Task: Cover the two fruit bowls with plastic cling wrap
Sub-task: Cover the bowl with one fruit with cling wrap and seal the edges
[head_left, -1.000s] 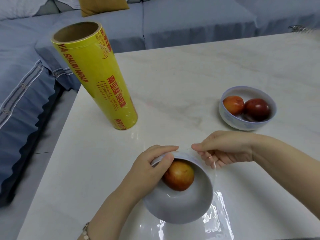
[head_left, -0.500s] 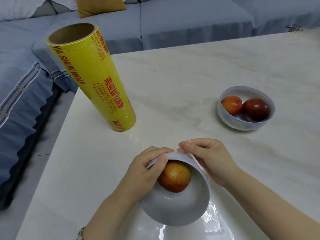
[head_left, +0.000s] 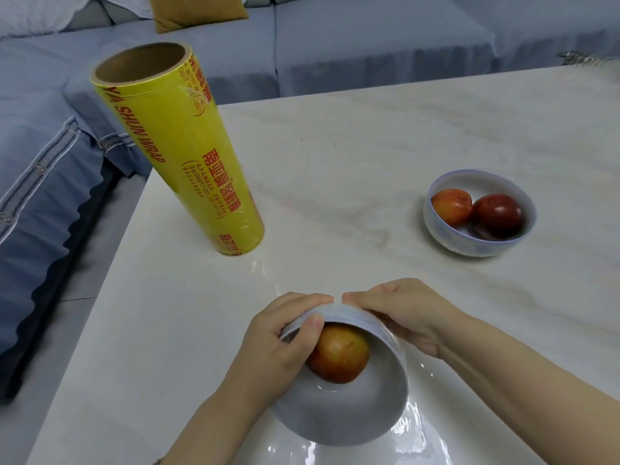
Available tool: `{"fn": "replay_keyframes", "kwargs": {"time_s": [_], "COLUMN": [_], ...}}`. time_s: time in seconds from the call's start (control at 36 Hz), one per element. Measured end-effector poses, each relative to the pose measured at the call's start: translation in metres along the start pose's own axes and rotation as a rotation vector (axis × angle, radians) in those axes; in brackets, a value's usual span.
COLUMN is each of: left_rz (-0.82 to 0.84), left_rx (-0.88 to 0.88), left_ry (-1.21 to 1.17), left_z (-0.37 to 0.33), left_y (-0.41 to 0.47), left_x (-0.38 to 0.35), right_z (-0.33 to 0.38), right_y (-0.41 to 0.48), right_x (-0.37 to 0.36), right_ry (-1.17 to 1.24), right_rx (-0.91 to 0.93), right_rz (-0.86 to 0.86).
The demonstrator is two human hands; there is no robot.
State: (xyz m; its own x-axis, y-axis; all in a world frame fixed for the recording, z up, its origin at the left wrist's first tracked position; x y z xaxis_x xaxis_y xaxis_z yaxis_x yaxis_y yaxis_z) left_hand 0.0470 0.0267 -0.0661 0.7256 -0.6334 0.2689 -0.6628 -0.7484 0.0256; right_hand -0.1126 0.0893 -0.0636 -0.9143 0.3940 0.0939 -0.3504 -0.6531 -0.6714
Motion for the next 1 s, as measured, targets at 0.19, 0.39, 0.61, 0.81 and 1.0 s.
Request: {"fn": "replay_keyframes", "kwargs": {"time_s": [0.19,0.39,0.61,0.81,1.0], "left_rz": [0.045,0.111,0.037,-0.084,-0.33], "left_rx": [-0.012,-0.049,0.002,0.081,0.233], "left_ry": [0.02,0.039,0.014,-0.043,-0.214], "left_z": [-0.004,-0.008,-0.001,0.0,0.001], "left_y": [0.0,0.002,0.002,0.001,-0.003], "left_x": [-0.002,-0.005,0.0,0.003,-0.001], "right_z": [0.002,0.014,-0.005,-0.02,-0.026], "right_y": [-0.007,-0.011,-0.022,-0.029,-0.038], "right_x": [0.004,0.008,0.014,-0.001,0.01], "right_ry": [-0.088,-0.575,-0.521,-0.254,-0.071], "right_rx": [0.22,0.503,0.511,0.394,0.37], "right_rz": [-0.11,0.017,0.119,0.189,0.142]}}
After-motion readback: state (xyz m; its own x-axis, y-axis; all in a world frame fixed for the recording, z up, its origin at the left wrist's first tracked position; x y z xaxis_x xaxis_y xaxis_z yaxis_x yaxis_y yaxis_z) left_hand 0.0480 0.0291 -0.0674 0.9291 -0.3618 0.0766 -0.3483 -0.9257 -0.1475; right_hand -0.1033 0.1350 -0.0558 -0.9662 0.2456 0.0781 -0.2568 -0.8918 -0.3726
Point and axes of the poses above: each hand's wrist, its own y-axis towards the middle knuckle, its own x-axis out of the back of the hand, z = x × y, the point moved 2 cm from there along y, towards the middle knuckle, and after that the axes turned 5 degrees about -y, right-handed, at the moved point
